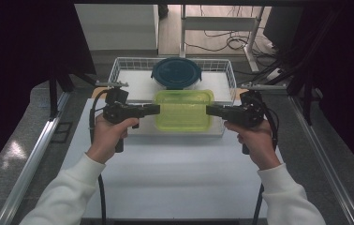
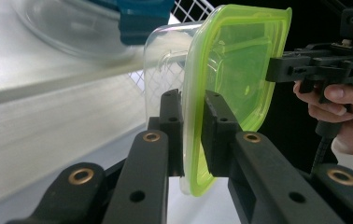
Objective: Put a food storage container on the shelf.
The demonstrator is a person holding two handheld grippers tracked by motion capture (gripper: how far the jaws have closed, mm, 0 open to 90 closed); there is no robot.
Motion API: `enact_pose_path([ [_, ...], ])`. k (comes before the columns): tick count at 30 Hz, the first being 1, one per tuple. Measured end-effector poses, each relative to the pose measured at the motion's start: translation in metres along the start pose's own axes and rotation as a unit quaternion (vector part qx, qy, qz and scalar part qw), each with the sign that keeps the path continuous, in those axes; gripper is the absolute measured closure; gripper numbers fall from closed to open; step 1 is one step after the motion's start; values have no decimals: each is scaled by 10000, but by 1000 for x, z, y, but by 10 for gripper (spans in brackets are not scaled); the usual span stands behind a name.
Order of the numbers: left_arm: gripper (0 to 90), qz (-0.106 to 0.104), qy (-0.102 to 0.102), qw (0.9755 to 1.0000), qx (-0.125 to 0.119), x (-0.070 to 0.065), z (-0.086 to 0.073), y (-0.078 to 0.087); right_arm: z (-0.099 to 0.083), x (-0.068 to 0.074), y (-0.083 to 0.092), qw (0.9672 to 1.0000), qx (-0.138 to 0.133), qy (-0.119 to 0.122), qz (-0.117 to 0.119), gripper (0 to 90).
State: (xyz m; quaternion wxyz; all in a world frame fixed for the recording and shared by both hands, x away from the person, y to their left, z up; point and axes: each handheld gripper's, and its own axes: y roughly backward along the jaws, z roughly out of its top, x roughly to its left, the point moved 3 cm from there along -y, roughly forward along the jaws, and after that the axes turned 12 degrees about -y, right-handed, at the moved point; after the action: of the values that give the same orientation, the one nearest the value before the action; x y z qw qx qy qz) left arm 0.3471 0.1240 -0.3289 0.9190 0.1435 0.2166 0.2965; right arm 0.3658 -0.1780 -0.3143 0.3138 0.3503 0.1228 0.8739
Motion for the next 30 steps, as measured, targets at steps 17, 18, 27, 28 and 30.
enact_pose_path([
  [17,802,36,-32,10000,-13,10,38,12,37,15,-1,9999,-94,7,86,785],
  [18,802,45,-41,10000,-26,12,42,12,39,15,-2,9999,-99,-5,90,785],
  [27,801,50,-40,10000,-23,27,76,16,70,14,-11,9995,-194,-153,212,786],
  [28,801,63,-21,10000,-31,30,81,17,74,15,-11,9994,-187,-175,210,786],
  [30,802,65,22,10000,-23,34,86,17,82,16,-13,9994,-193,-197,196,786],
])
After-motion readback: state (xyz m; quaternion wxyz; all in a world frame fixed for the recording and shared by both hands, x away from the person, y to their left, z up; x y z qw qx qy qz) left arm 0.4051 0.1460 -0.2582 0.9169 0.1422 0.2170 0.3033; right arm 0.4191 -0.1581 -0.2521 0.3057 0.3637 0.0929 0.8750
